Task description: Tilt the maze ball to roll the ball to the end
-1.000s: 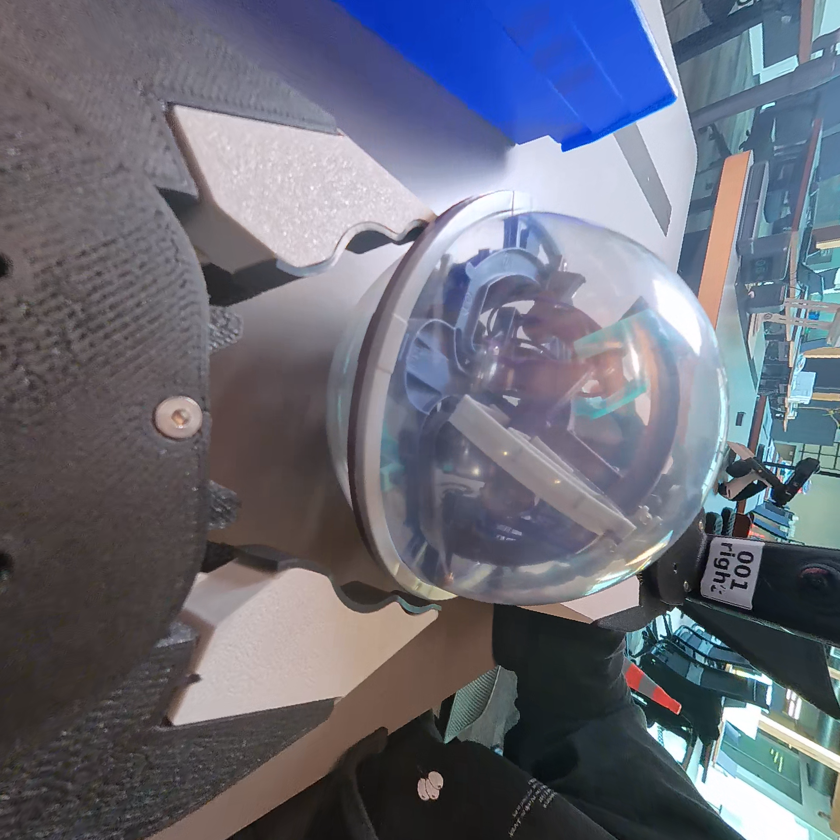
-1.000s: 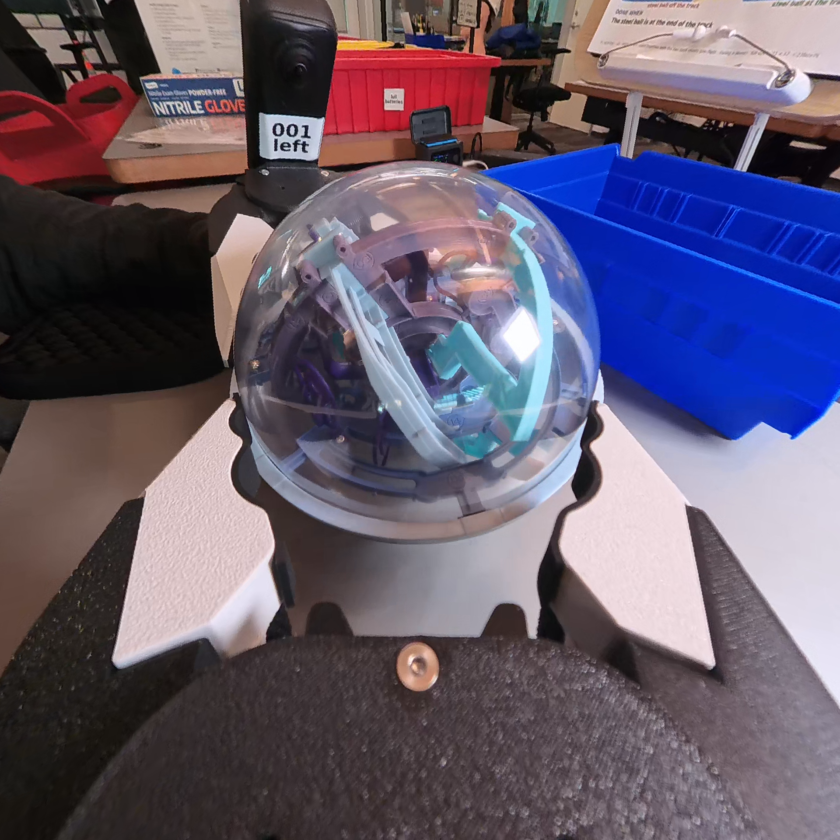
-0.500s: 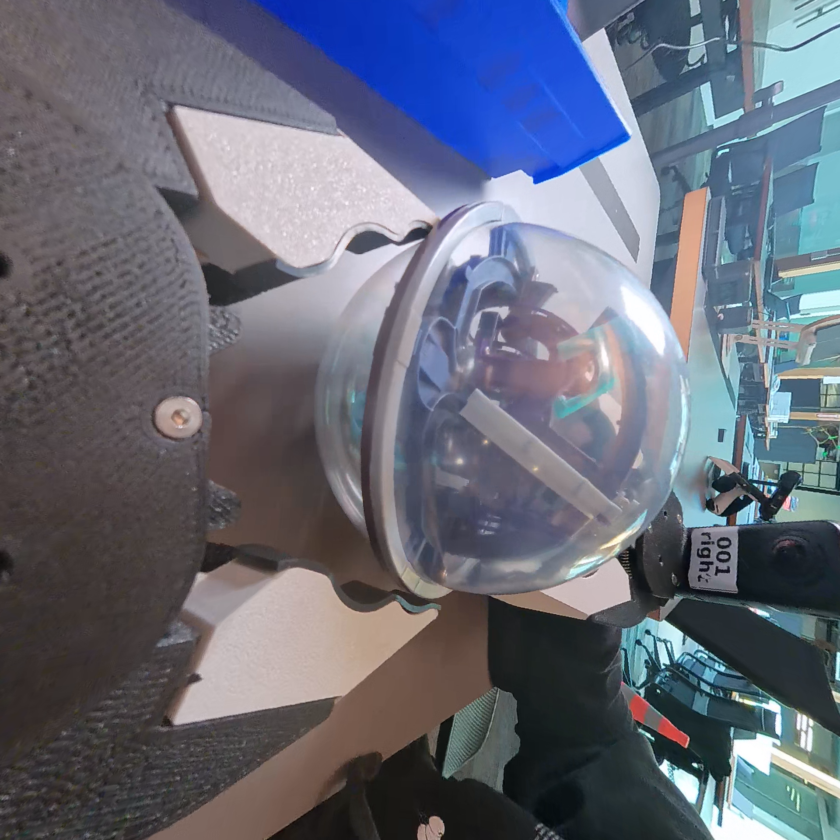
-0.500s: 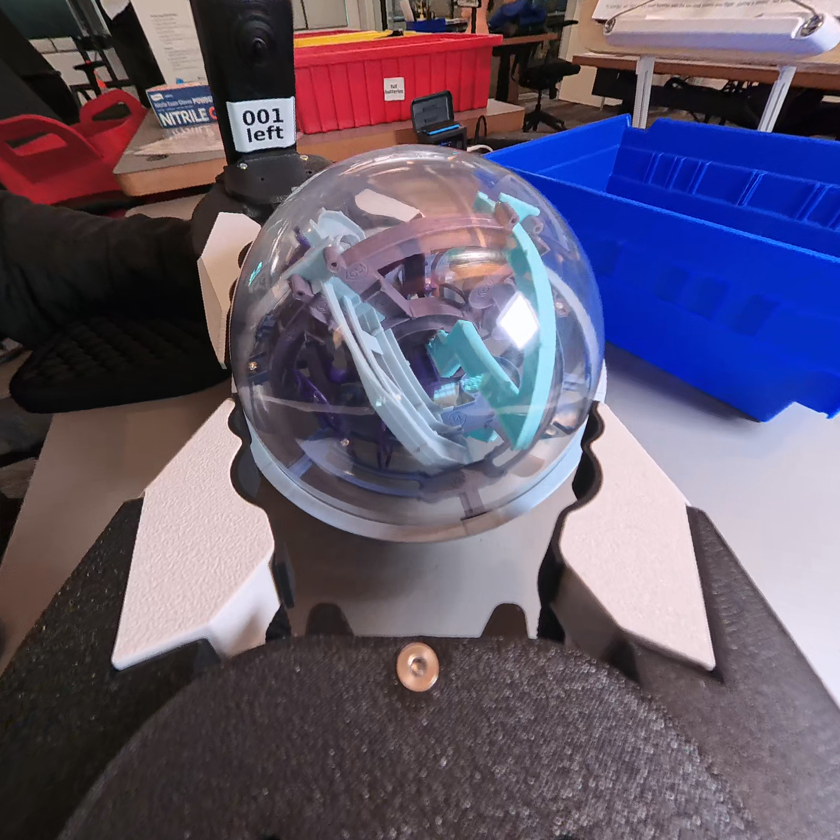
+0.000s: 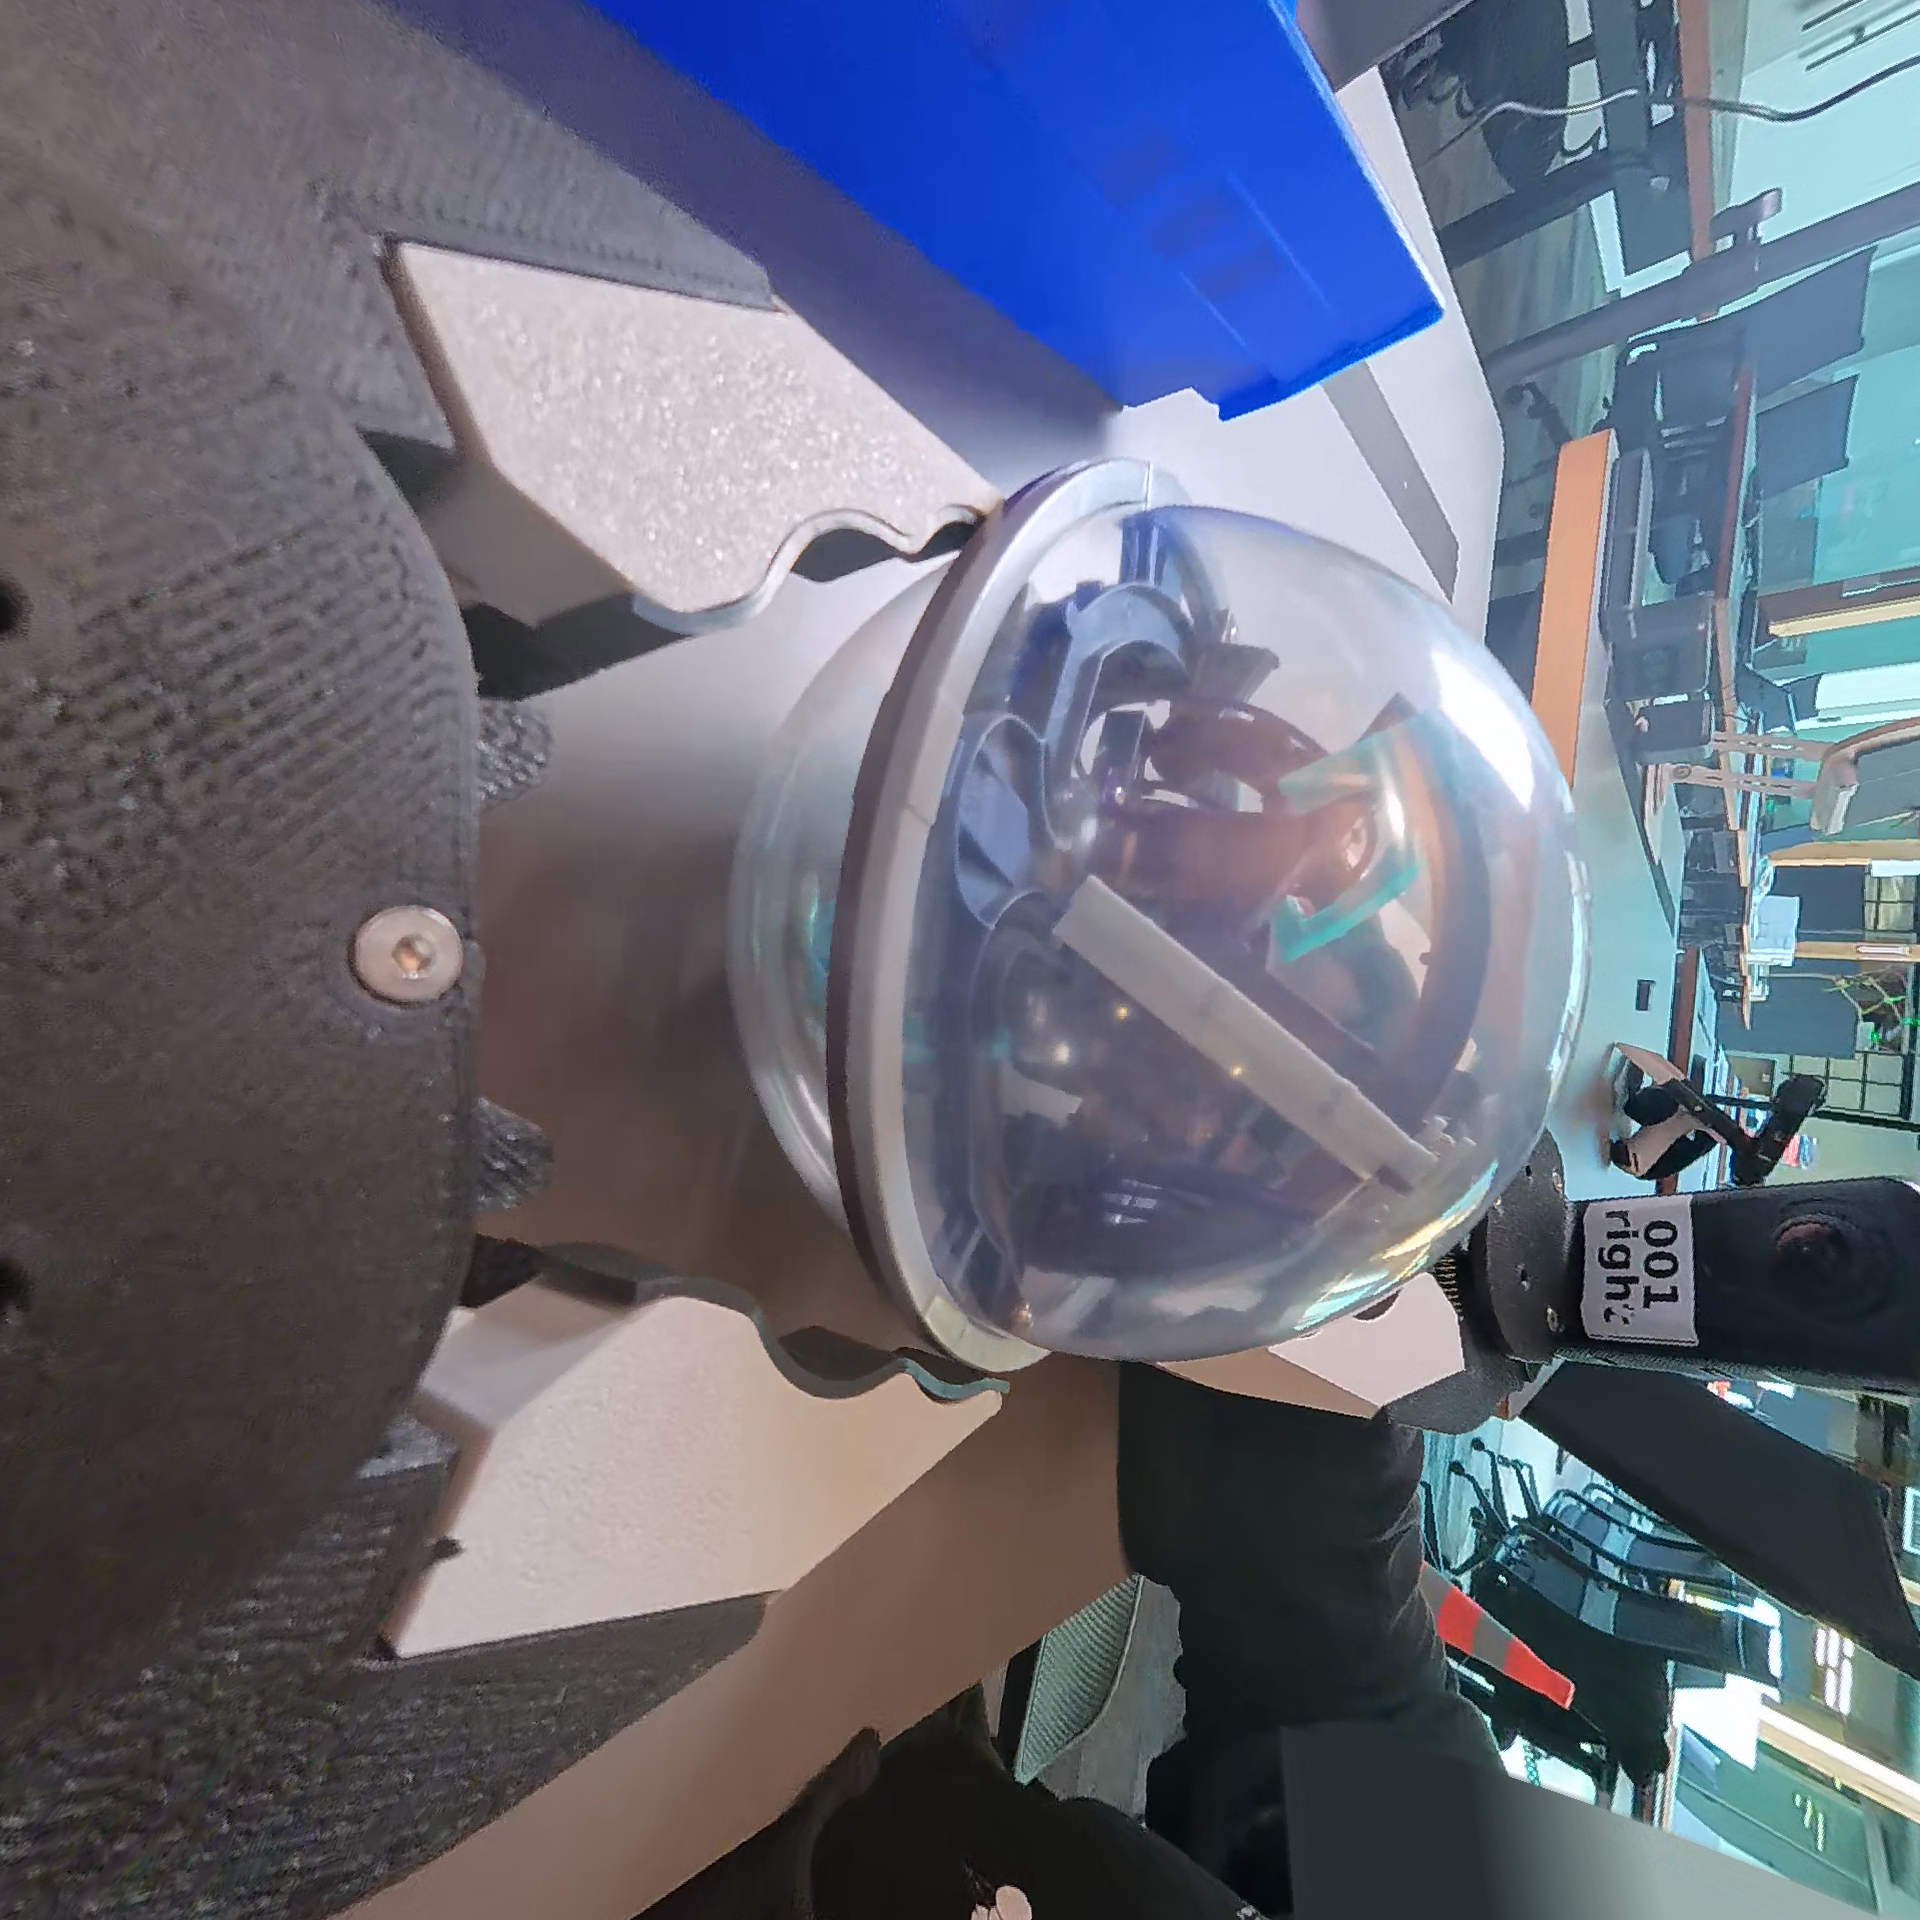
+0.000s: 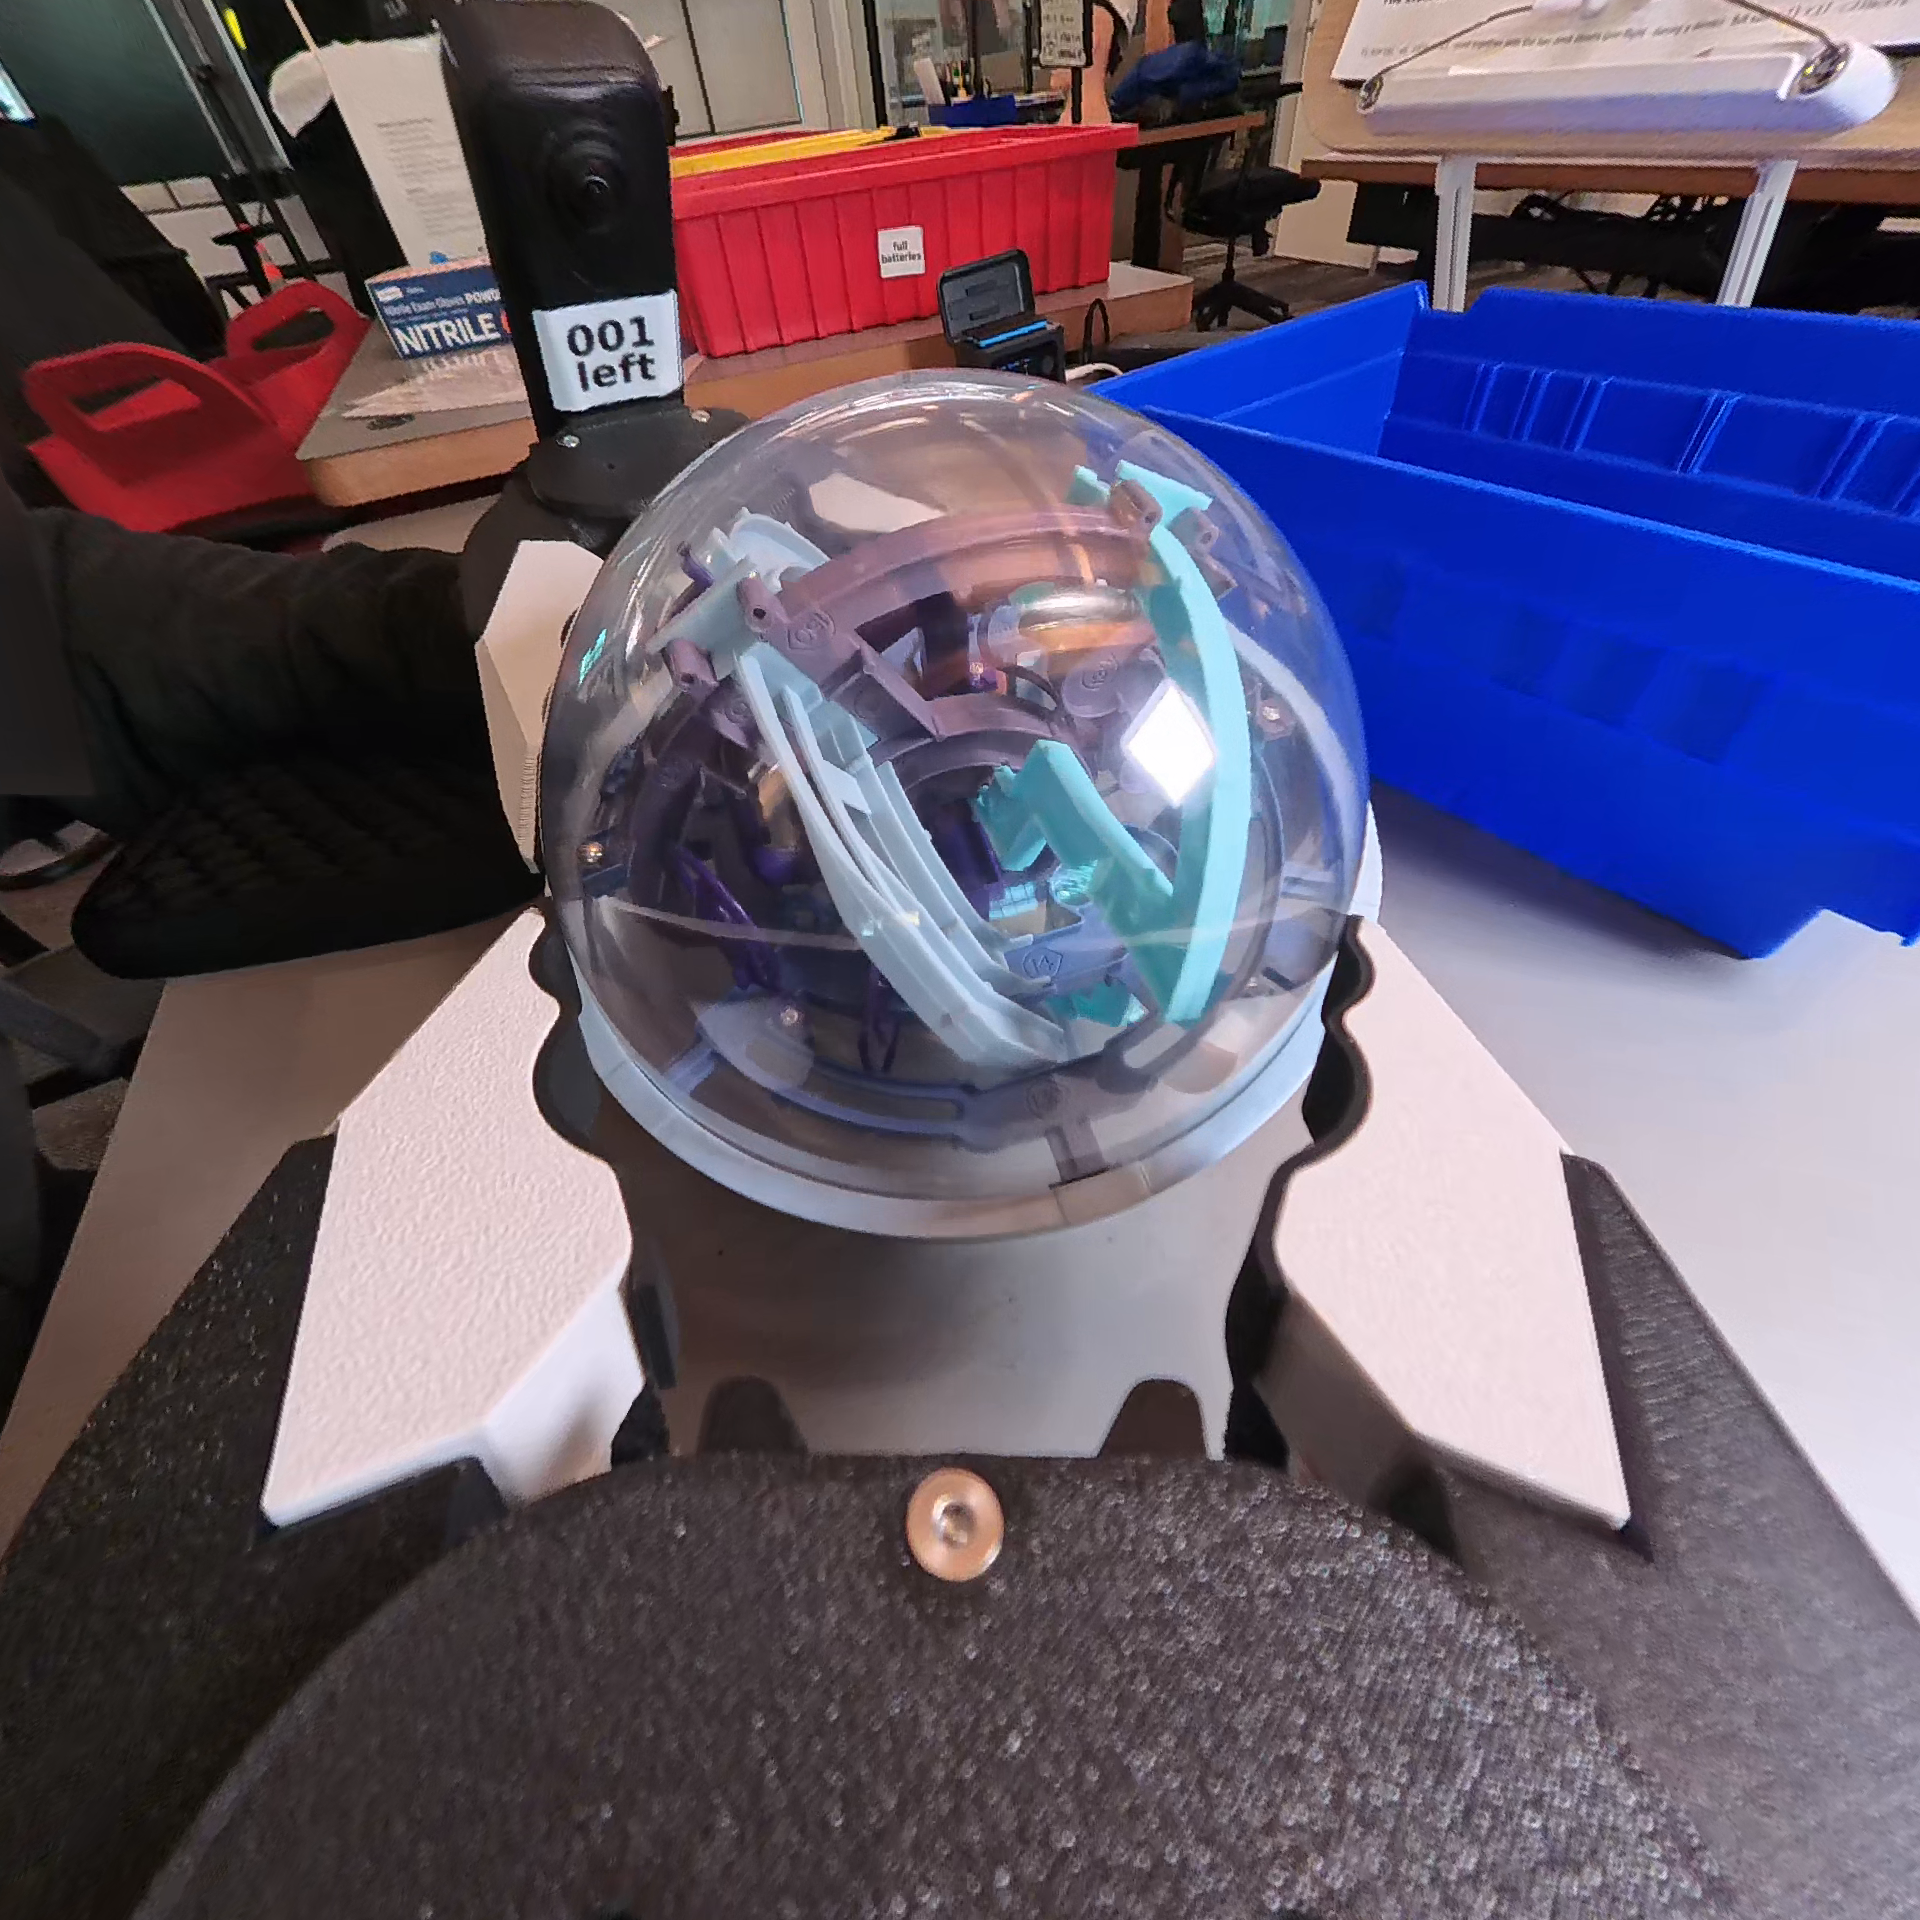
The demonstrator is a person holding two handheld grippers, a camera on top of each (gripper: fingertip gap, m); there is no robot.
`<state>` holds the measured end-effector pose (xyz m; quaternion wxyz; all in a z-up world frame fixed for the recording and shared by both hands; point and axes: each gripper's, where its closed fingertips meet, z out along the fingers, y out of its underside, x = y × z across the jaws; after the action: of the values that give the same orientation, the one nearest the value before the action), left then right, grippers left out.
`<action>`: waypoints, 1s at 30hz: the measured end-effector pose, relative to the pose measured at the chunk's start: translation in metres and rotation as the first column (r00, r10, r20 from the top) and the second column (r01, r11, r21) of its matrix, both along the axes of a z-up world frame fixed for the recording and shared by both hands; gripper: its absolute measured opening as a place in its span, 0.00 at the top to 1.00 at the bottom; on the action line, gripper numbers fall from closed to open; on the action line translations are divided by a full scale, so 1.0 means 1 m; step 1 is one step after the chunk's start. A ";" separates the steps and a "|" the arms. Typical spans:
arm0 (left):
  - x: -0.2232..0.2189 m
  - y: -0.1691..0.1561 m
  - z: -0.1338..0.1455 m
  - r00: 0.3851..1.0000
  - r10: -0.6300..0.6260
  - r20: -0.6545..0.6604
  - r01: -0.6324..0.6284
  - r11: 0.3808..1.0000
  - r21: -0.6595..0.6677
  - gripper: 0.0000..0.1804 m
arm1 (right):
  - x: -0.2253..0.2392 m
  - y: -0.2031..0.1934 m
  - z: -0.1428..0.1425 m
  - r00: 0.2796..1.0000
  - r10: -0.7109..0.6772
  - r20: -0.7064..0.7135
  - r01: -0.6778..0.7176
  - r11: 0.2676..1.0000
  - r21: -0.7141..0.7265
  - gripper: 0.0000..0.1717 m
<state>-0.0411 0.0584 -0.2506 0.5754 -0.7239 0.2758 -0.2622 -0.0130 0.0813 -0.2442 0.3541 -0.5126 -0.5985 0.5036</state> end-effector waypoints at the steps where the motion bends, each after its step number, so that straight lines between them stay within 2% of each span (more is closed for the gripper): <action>1: 0.000 0.000 -0.001 1.000 0.000 0.005 0.000 1.000 -0.010 0.19 | 0.000 0.000 0.001 1.000 0.001 -0.003 -0.001 1.000 -0.004 0.20; 8: 0.000 -0.001 -0.003 0.999 -0.016 0.029 0.017 0.999 -0.044 0.20 | 0.008 0.002 0.003 1.000 0.022 -0.015 -0.022 1.000 0.022 0.23; 13: -0.002 -0.001 -0.003 0.999 -0.009 0.050 0.012 0.998 -0.056 0.20 | 0.016 0.006 0.003 1.000 -0.002 -0.014 0.004 0.993 0.121 0.22; 16: -0.004 0.000 -0.003 0.998 -0.004 0.067 0.009 0.998 -0.067 0.21 | 0.020 0.003 0.002 1.000 -0.015 -0.024 0.020 0.977 0.210 0.21; 18: -0.005 0.001 -0.002 0.996 0.000 0.084 0.007 0.997 -0.076 0.21 | 0.022 0.003 -0.004 0.999 -0.049 -0.015 0.051 0.945 0.322 0.21; 20: -0.006 0.002 -0.002 0.995 0.005 0.102 0.004 0.996 -0.089 0.21 | 0.025 0.004 -0.010 0.997 -0.078 -0.016 0.077 0.885 0.459 0.25; 22: -0.006 0.002 -0.002 0.994 0.006 0.110 0.004 0.996 -0.093 0.21 | 0.025 0.001 -0.016 0.997 -0.079 -0.017 0.076 0.847 0.526 0.30; 30: -0.003 -0.002 -0.002 0.998 -0.016 0.055 0.019 0.998 -0.053 0.21 | 0.018 0.009 -0.012 0.996 -0.072 -0.044 0.084 0.843 0.531 0.28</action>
<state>-0.0440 0.0564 -0.2529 0.5610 -0.7291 0.2594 -0.2939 0.0049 0.0899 -0.2565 0.5091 -0.4127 -0.6892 0.3091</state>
